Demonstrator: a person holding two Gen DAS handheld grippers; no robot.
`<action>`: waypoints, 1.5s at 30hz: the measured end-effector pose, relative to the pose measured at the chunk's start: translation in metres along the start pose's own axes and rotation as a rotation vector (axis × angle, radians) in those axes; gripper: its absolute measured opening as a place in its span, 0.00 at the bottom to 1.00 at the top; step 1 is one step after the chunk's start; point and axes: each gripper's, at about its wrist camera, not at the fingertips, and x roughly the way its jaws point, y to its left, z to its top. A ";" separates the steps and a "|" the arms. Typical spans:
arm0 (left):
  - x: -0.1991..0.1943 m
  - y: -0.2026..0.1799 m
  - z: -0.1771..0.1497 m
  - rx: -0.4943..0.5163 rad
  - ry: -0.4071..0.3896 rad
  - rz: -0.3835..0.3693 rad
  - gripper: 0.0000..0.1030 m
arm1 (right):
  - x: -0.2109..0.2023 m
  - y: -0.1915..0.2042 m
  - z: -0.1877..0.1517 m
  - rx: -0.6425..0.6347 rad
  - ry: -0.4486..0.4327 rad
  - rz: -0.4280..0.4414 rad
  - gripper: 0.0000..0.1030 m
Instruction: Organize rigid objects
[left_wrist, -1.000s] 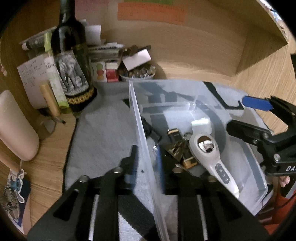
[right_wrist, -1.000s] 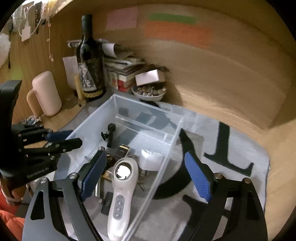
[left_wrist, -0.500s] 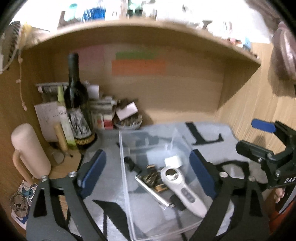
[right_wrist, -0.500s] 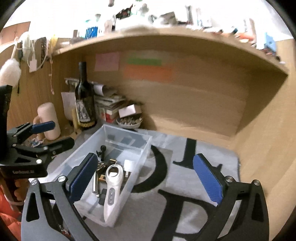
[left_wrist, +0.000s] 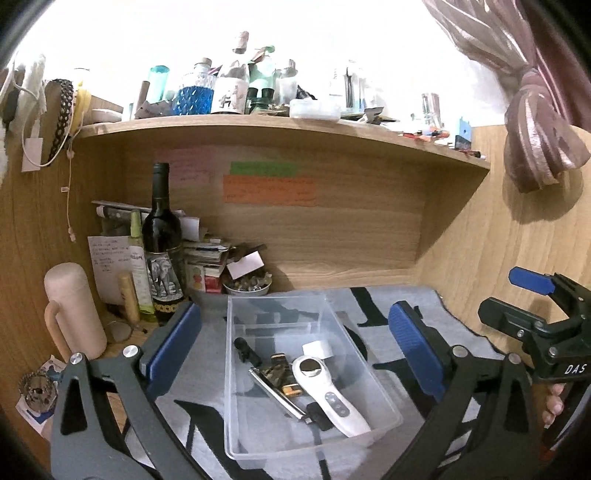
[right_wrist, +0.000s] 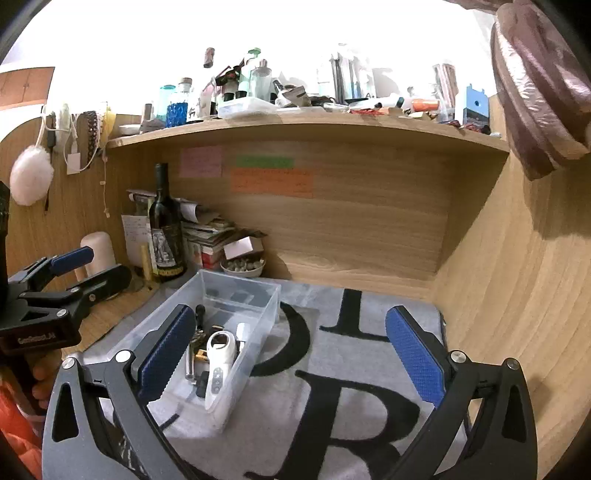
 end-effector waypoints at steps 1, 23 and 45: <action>-0.001 -0.001 0.000 0.001 -0.002 -0.003 1.00 | -0.001 0.000 0.000 0.000 -0.001 -0.001 1.00; -0.008 -0.007 -0.001 0.007 -0.016 -0.019 1.00 | -0.011 -0.001 -0.002 0.011 -0.022 -0.016 1.00; -0.003 -0.009 -0.003 0.004 -0.002 -0.023 1.00 | -0.009 0.000 -0.002 0.001 -0.020 -0.009 1.00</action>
